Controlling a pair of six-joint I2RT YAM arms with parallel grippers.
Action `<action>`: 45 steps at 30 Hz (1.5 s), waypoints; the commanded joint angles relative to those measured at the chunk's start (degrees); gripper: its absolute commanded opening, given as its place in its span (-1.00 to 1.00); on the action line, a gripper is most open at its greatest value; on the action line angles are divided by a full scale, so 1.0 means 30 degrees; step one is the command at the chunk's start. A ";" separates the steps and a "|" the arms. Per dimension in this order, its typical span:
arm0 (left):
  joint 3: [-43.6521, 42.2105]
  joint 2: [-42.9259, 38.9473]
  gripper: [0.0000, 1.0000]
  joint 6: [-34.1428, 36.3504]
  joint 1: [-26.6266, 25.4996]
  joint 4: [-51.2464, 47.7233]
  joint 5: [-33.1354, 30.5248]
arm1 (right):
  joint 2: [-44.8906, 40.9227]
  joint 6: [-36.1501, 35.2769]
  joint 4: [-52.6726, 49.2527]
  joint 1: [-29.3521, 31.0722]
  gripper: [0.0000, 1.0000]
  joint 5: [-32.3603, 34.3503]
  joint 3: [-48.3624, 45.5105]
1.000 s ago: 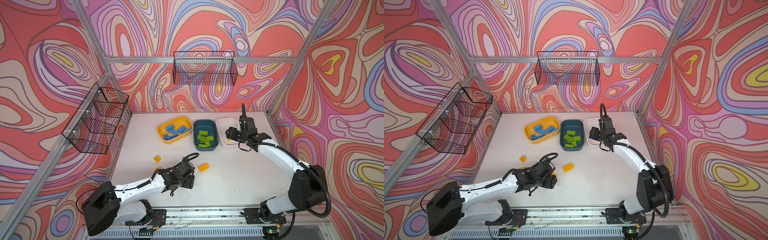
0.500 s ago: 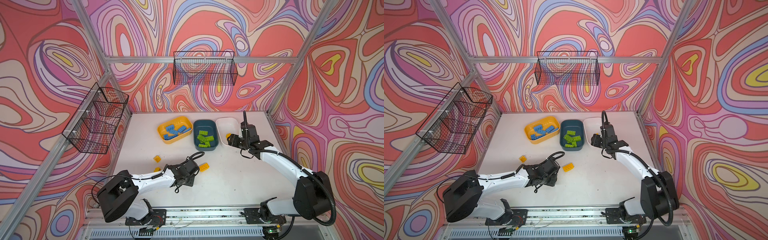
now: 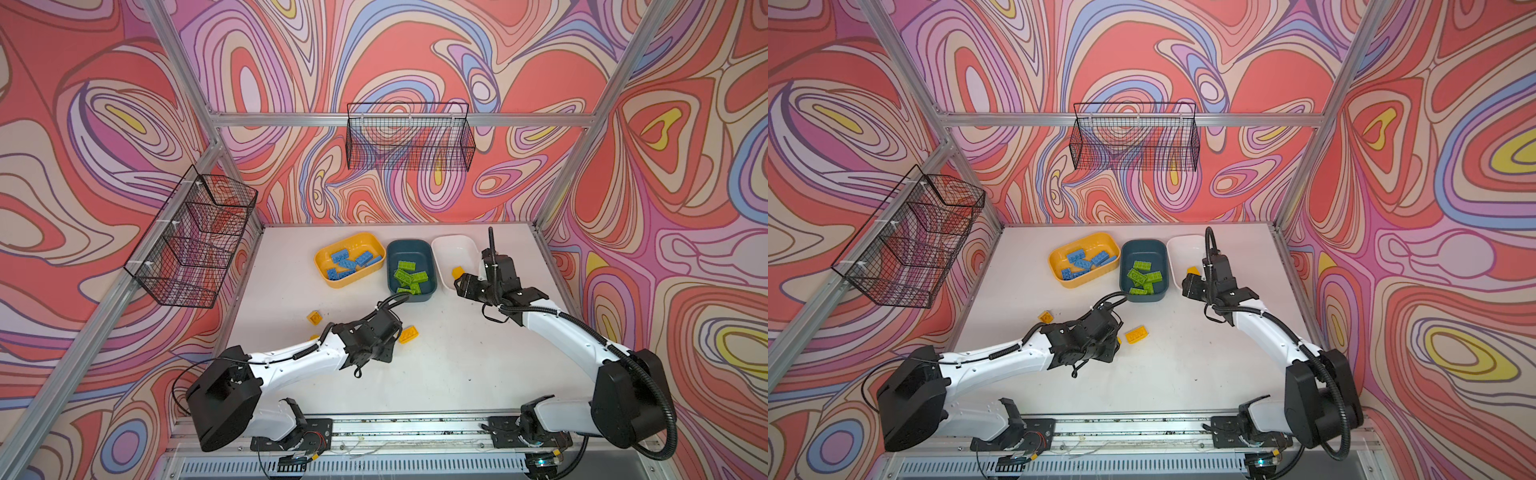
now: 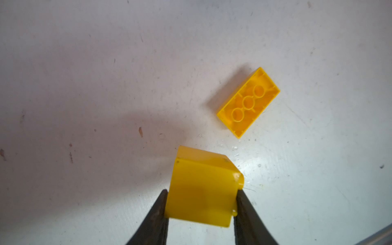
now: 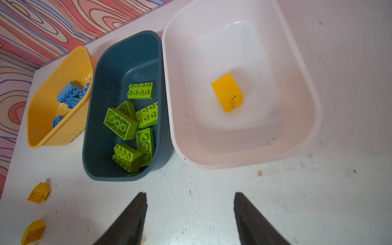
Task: Sort the legos into containers by color
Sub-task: 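Carry the yellow brick left-handed over the white tub, then open the left gripper to drop the yellow brick into the white tub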
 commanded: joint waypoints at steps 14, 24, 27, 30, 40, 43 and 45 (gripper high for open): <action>0.7427 0.4122 -0.20 0.2181 0.1550 0.1514 0.3131 | -0.3671 0.0590 0.0704 0.0079 0.36 -0.1393 -0.4139; 1.5247 1.1081 -0.21 0.2466 0.2359 0.2488 0.6143 | -0.5882 0.1091 0.1597 0.0092 0.35 -0.1970 -0.6659; 1.7984 1.3364 -0.20 0.2386 0.2573 0.2324 0.6489 | -0.6251 0.1177 0.1839 0.0082 0.35 -0.2157 -0.7256; 2.0762 1.5763 -0.21 0.2196 0.2809 0.1961 0.6902 | -0.6510 0.1384 0.2703 0.0092 0.34 -0.2689 -0.8039; 2.7669 2.0865 -0.20 0.1927 0.3228 -0.0880 0.7769 | -0.6554 0.0871 0.2811 0.0074 0.34 -0.2699 -0.8286; 2.7706 2.0948 -0.20 0.1932 0.3240 -0.0743 0.7769 | -0.6585 0.0834 0.2816 0.0078 0.35 -0.2674 -0.8328; 2.7749 2.0898 -0.13 0.1959 0.3253 -0.0738 0.7769 | -0.6554 0.0861 0.2911 0.0078 0.35 -0.2800 -0.8359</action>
